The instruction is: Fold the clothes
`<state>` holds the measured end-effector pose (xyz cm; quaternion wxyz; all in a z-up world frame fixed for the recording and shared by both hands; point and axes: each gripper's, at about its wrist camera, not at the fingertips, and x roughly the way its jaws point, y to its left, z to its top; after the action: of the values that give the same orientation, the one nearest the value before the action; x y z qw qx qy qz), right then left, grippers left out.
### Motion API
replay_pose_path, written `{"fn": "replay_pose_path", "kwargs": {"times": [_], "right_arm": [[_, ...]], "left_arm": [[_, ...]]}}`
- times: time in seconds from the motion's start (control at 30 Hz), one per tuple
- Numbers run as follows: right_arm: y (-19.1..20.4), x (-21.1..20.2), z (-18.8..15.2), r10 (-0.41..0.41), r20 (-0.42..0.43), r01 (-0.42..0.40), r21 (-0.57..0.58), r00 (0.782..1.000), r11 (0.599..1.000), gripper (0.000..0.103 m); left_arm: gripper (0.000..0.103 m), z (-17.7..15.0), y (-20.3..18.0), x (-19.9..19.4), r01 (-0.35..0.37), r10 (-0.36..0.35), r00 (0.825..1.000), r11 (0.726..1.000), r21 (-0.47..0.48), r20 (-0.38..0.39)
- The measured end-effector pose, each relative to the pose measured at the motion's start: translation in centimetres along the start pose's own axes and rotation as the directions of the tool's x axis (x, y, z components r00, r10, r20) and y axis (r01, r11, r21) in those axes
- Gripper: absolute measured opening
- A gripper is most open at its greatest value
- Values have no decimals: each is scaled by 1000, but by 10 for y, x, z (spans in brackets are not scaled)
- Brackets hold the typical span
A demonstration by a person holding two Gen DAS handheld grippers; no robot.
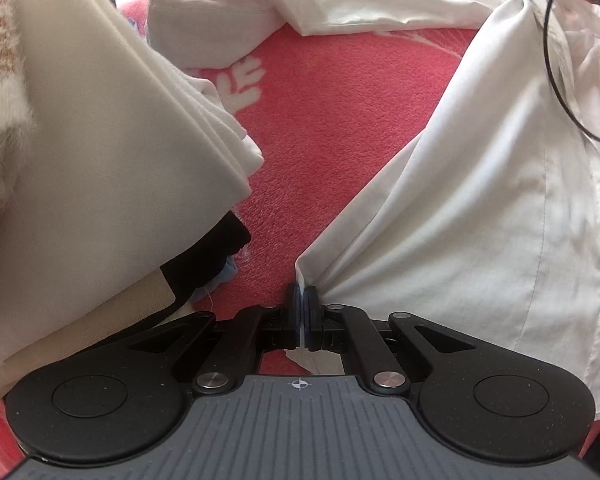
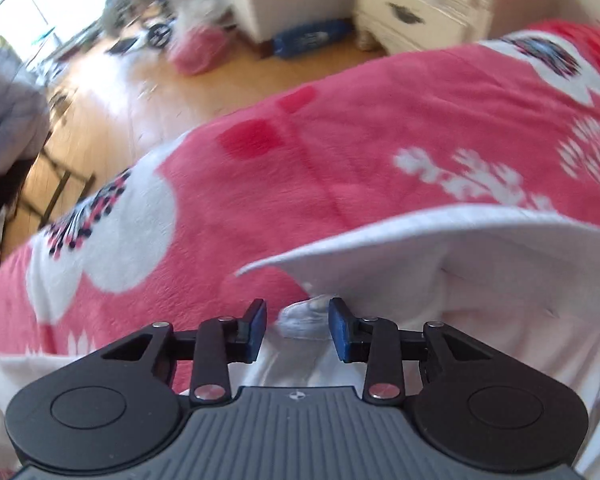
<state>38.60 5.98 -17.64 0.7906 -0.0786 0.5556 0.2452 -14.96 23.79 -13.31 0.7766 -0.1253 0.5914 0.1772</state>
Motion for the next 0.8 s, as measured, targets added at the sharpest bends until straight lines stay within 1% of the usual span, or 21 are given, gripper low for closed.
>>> {"fn": "replay_pose_path", "kwargs": {"times": [0.2,0.33,0.37,0.4,0.43,0.47,0.5,0.53,0.67,0.73,0.8], "right_arm": [[-11,5,-3,50,6,-50,16,999,999,38],[6,8,-6,7,-2,-7,-86,1000,996,44],[10,8,-7,-11,3,11,-115,1000,993,44],[12,6,-8,-22,16,24,-126,1000,992,40],[10,5,-8,-24,29,27,-107,999,994,31],[4,2,-7,-16,37,18,-64,999,998,26],[-5,-1,-6,4,45,-4,-3,999,1000,10],[-16,-6,-4,22,58,-26,59,998,998,5],[-57,-32,-2,15,137,-48,240,990,970,4],[-80,-44,-4,-29,170,-26,314,985,949,4],[-104,-53,-8,-84,185,6,386,979,923,4]], "left_arm": [[1,-7,17,-8,25,-25,1000,999,-20,-7],[1,-13,27,-15,36,-36,999,999,-33,-2],[1,-15,29,-17,36,-36,999,999,-36,-2],[1,-17,31,-19,37,-37,999,999,-40,-2],[1,-18,33,-21,35,-35,999,999,-41,-2],[1,-20,35,-23,33,-33,999,999,-42,-2],[1,-21,36,-25,30,-31,1000,999,-42,-3],[1,-22,38,-27,28,-28,1000,999,-42,-5],[2,-27,46,-33,26,-26,1000,999,-43,-11],[2,-30,50,-36,25,-25,1000,999,-39,-15],[2,-32,54,-39,25,-26,1000,999,-35,-18]]}}
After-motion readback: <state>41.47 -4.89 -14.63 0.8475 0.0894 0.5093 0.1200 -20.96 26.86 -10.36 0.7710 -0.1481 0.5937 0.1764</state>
